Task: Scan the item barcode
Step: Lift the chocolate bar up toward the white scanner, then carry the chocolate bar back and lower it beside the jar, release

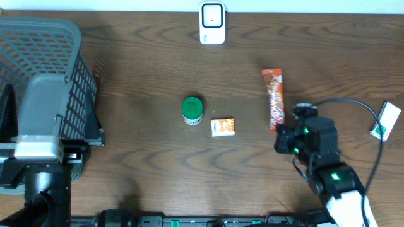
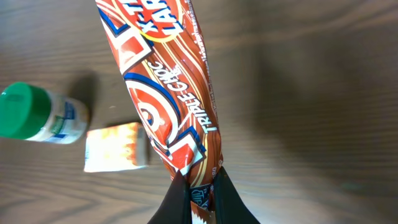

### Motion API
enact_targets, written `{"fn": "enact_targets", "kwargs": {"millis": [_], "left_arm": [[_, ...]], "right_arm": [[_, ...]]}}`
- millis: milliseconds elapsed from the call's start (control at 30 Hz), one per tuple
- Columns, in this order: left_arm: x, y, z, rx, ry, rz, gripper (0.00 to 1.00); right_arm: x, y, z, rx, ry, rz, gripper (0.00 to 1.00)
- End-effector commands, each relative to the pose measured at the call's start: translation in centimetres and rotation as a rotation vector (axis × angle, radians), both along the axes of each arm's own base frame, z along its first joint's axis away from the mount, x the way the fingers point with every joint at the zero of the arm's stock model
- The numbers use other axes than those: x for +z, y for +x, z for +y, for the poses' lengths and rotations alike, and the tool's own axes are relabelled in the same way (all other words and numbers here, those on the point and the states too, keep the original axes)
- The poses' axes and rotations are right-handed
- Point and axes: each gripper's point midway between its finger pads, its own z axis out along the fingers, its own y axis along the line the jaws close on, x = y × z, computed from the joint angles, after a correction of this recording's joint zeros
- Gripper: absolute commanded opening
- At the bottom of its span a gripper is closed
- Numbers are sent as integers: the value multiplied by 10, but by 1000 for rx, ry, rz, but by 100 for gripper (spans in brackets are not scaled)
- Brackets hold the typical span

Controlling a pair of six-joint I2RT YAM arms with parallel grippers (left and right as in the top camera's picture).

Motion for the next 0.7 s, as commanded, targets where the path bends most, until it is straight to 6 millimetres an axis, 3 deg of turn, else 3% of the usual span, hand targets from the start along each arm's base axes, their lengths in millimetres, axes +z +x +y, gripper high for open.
{"fn": "enact_targets", "kwargs": {"millis": [0, 67, 233, 400, 667], "left_arm": [[3, -5, -3, -17, 3, -17, 100], [3, -5, -3, -17, 3, -17, 99], [3, -5, -3, -17, 3, -17, 99], [3, -5, -3, -17, 3, -17, 99], [4, -5, -3, -17, 3, -17, 99]], "right_arm": [[20, -2, -38, -24, -279, -98, 1], [28, -1, -45, -23, -343, -133, 1], [56, 21, -39, 6, -409, -284, 1], [80, 40, -24, 90, -549, -422, 1], [104, 72, -7, 124, -950, -548, 1]]}}
